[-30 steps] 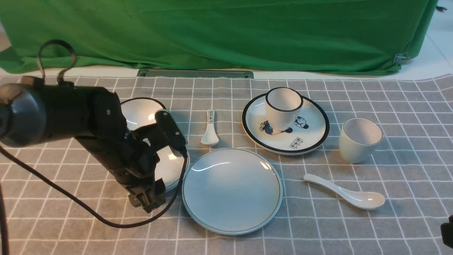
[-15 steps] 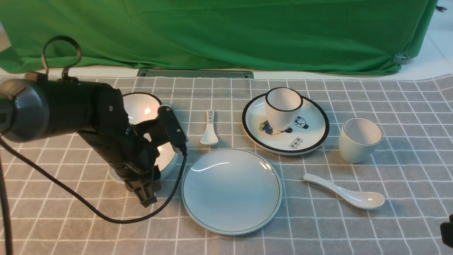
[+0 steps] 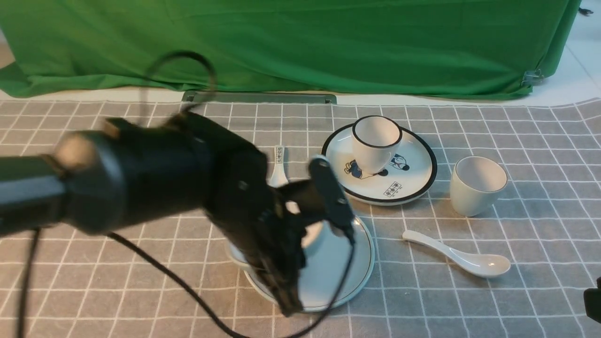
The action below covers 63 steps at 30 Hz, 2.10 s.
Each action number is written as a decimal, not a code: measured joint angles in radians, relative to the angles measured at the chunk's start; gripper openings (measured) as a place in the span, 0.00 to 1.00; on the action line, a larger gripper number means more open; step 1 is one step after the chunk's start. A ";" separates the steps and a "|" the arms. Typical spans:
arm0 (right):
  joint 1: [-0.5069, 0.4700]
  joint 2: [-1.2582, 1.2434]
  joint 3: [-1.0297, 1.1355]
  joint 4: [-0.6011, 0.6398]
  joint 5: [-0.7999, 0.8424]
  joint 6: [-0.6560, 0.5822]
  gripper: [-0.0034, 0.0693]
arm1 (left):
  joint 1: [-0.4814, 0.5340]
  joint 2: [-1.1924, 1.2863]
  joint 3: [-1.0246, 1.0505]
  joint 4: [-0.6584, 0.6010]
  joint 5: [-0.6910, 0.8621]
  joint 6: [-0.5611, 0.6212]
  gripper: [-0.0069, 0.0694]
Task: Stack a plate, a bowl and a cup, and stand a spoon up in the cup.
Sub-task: Use the left arm to put the blue rice bowl into the blue large plate in the middle, then use the right arm to grab a blue teacup
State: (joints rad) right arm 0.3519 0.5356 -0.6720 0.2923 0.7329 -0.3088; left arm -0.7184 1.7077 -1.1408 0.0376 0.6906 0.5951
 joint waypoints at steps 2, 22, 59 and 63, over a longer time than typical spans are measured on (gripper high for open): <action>0.000 0.000 0.000 0.000 0.012 0.000 0.29 | -0.025 0.051 -0.034 0.002 -0.032 -0.001 0.13; 0.000 0.117 -0.032 -0.001 0.064 0.065 0.57 | -0.030 0.128 -0.089 -0.054 0.013 0.026 0.48; -0.113 1.555 -0.989 -0.270 0.255 0.131 0.53 | -0.030 -1.234 0.519 -0.190 -0.231 -0.390 0.10; -0.113 1.568 -0.989 -0.270 0.255 0.127 0.29 | -0.030 -1.234 0.519 -0.192 -0.231 -0.392 0.10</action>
State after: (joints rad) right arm 0.2391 2.1040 -1.6608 0.0220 0.9878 -0.1818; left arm -0.7487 0.4739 -0.6221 -0.1540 0.4596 0.2031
